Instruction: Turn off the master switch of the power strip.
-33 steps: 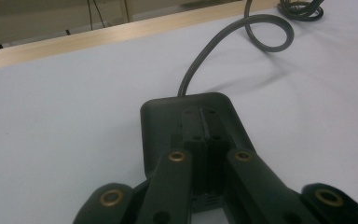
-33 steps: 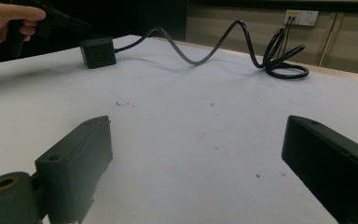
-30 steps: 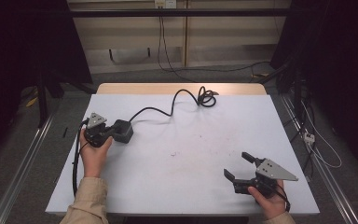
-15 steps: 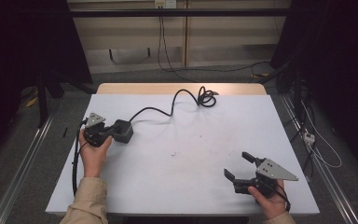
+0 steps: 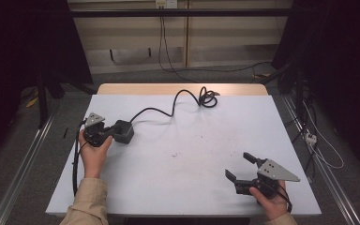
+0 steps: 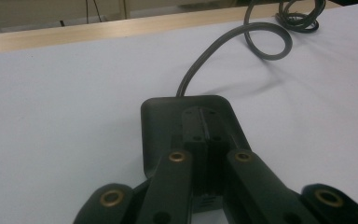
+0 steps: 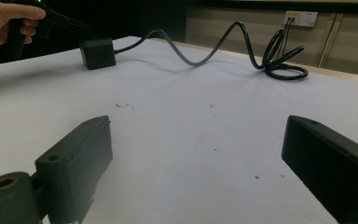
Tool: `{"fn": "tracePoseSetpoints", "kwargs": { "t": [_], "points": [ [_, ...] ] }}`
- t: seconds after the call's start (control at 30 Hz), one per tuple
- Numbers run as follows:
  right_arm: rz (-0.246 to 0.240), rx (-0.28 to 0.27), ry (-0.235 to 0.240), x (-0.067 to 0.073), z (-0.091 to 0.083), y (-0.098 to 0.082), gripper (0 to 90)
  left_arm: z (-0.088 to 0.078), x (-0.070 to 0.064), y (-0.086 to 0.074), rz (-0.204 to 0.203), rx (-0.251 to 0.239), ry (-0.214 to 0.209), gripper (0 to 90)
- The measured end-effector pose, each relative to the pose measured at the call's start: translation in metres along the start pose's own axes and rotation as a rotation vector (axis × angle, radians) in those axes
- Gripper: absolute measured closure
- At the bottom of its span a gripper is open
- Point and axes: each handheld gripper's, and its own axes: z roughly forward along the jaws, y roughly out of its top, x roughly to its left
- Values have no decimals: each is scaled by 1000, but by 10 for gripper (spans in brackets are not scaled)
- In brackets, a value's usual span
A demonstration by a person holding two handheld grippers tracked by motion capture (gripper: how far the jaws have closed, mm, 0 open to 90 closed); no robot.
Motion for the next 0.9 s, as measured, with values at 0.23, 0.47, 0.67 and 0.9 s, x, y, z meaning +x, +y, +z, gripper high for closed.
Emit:
{"fn": "tracePoseSetpoints", "kwargs": {
  "t": [0.23, 0.47, 0.67, 0.9],
  "points": [
    [1, -1, -2, -1, 0, 0, 79, 0, 0, 1, 4, 1, 4, 900],
    [-2, -2, 0, -1, 1, 0, 80, -2, -1, 3, -8, -10, 10, 900],
    [5, -4, -1, -1, 1, 0, 79, -3, -1, 3, -1, -13, 9, 899],
    [-2, -5, 0, 0, 1, 1, 79, -7, -1, 6, -18, -38, -1, 769]
  ]
}}
